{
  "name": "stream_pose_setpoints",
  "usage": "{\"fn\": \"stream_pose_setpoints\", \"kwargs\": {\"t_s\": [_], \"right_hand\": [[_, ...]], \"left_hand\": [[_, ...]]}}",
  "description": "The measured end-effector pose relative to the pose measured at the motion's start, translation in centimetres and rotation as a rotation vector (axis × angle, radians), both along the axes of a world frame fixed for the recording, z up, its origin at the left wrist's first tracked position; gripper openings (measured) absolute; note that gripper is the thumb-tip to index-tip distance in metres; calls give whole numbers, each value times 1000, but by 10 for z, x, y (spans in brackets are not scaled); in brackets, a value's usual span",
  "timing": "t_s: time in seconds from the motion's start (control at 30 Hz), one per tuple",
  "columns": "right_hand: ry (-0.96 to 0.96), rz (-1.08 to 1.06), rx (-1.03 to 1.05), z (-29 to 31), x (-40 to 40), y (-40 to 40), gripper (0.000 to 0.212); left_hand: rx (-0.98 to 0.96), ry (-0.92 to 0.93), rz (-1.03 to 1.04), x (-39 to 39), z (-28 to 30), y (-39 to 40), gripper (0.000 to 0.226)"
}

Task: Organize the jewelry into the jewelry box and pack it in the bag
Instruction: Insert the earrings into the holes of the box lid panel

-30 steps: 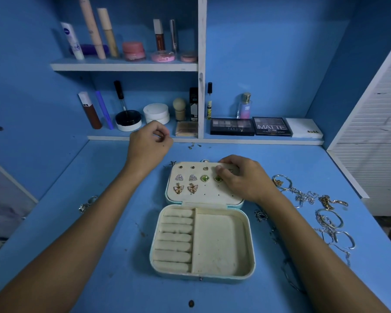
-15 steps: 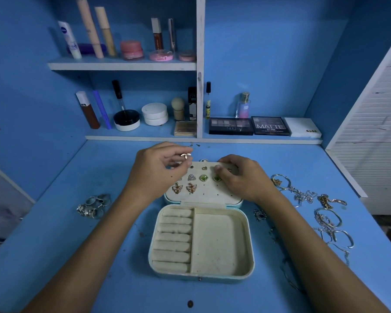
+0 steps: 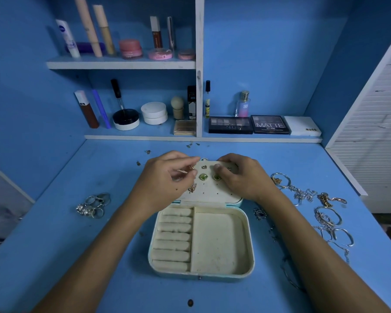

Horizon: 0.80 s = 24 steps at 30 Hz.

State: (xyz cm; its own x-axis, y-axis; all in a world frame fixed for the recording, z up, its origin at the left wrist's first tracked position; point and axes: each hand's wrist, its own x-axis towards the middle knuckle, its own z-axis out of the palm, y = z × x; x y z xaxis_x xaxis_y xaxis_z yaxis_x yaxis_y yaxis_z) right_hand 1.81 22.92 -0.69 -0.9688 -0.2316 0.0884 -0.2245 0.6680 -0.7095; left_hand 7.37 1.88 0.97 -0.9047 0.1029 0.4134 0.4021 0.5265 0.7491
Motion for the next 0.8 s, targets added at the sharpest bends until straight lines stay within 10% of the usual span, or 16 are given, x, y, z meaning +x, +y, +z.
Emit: {"fn": "stream_pose_setpoints", "kwargs": {"t_s": [0.8], "right_hand": [[19, 0, 8, 2, 2, 0, 26]], "left_hand": [[-268, 35, -66, -2, 4, 8, 19]]}}
